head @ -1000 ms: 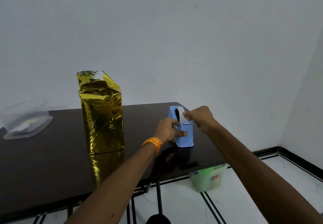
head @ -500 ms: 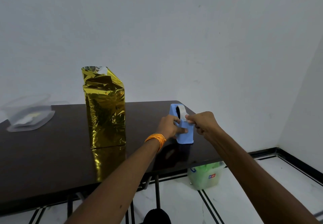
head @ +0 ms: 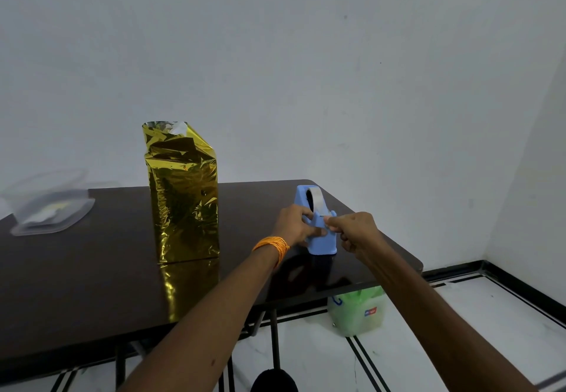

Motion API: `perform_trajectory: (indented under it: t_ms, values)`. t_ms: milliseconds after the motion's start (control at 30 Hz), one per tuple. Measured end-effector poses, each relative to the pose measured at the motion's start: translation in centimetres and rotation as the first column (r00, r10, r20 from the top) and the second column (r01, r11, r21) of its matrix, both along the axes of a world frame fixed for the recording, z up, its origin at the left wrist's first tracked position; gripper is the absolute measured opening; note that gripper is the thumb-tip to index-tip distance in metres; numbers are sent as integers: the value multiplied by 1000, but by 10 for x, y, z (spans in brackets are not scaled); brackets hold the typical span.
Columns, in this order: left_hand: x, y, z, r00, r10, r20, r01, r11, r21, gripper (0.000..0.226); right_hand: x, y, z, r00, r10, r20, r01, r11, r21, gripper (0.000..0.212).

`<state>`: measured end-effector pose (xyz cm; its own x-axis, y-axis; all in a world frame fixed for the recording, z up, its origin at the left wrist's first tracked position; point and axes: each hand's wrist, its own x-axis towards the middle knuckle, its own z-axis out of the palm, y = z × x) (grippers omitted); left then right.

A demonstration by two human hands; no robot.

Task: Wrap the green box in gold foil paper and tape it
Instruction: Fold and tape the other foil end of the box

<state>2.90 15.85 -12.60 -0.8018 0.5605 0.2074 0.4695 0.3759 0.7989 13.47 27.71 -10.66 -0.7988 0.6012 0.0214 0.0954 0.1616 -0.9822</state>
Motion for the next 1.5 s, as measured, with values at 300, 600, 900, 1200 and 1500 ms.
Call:
perform_trajectory:
  t_ms: [300, 600, 900, 1200, 1500]
  values:
    - [-3, 0, -2, 999, 0, -37, -1, 1000, -29, 56, 14, 11, -9, 978, -49, 202, -90, 779, 621, 34]
    - [0, -54, 57, 940, 95, -328, -135, 985, -104, 46, 11, -14, 59, 993, 95, -75, -33, 810, 585, 20]
    - [6, -176, 181, 699, 407, -588, -308, 913, 267, 23, -59, -118, 115, 813, 502, -295, -326, 813, 483, 28]
    - [-13, -270, 204, 806, 90, -585, -290, 922, -257, 53, -100, -186, 126, 694, 706, -142, -496, 612, 616, 38]
    - [-53, -271, 210, 681, -73, -728, -409, 787, -462, 13, -109, -181, 108, 710, 682, -177, -476, 650, 593, 43]
